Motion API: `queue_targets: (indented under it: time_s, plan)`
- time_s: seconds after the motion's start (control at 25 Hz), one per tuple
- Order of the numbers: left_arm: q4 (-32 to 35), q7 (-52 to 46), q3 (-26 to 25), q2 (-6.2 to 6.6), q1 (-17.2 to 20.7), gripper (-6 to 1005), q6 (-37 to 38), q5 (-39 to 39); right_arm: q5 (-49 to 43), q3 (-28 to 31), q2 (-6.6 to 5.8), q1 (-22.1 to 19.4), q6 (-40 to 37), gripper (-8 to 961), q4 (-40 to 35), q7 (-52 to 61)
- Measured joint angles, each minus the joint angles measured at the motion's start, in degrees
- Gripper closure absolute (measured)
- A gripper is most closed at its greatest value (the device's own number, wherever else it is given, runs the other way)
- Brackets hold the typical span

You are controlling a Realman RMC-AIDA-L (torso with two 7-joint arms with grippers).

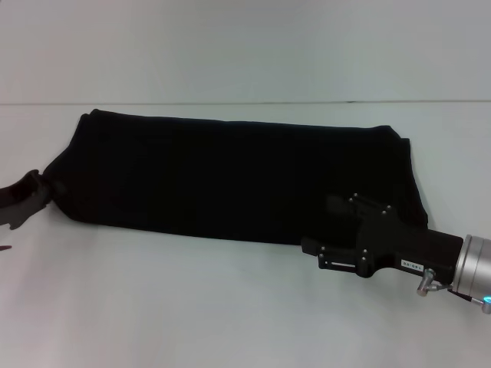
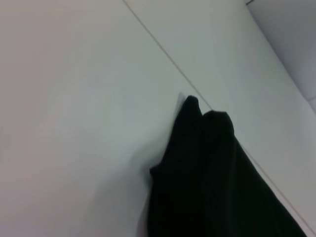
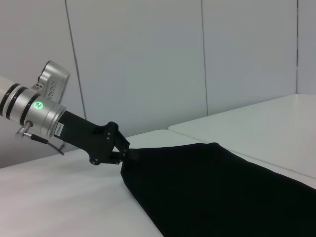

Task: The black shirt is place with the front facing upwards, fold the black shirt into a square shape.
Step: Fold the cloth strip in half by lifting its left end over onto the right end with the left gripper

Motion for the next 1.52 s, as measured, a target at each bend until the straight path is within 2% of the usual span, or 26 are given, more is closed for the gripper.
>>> queue_targets:
  time_s: [0.36,0.72,0.88,1.08,1.24,1.32,1.4,1.44,1.48,1.52]
  plan:
    - [2.39,1.31,-3.75,0.43,1.97,997,1.01,-1.14,0.00,-0.33,0.02,0.13,0.37,10,-0.15,-0.16]
    - [4.64,1.39,-7.87,2.05,3.80,988,1.44,0.09,-0.01,0.15,-0.07,-0.20,0.23,10,-0.41,-0.04]
    - [5.04,1.41,-9.33,2.29,3.98,984,2.04,0.26,-0.01,0.35,-0.23,-0.99,0.46,10,-0.49,-0.17]
    - [5.51,1.05,-10.33,3.02,2.60,979,6.92,-0.86,-0.01,0.96,-0.29,-1.91,0.73,10,-0.68,-0.21]
    - [5.50,0.26,-10.25,3.67,-0.38,975,13.51,-5.92,-0.01,3.12,-0.50,-3.89,0.85,11,-0.86,-0.21]
    - [5.36,-0.17,-9.19,3.45,-2.73,972,15.77,-8.58,0.00,4.35,-0.53,-5.56,0.74,11,-1.43,-0.18]
    - [5.26,-0.71,-7.24,2.56,-5.61,970,17.33,-10.38,0.00,5.08,-0.53,-7.29,0.44,11,-2.29,0.02]
    - [5.21,-1.00,-5.75,1.89,-7.33,969,17.86,-11.10,-0.01,5.43,-0.52,-8.23,0.15,11,-2.74,0.15]
    - [5.15,-1.18,-3.84,0.76,-9.35,968,18.01,-11.89,-0.01,6.24,-0.53,-10.11,-0.50,11,-3.37,0.35]
    - [5.12,-1.19,-2.13,-0.35,-11.06,967,17.86,-12.45,-0.01,6.24,-0.53,-10.11,-0.50,11,-3.37,0.35]
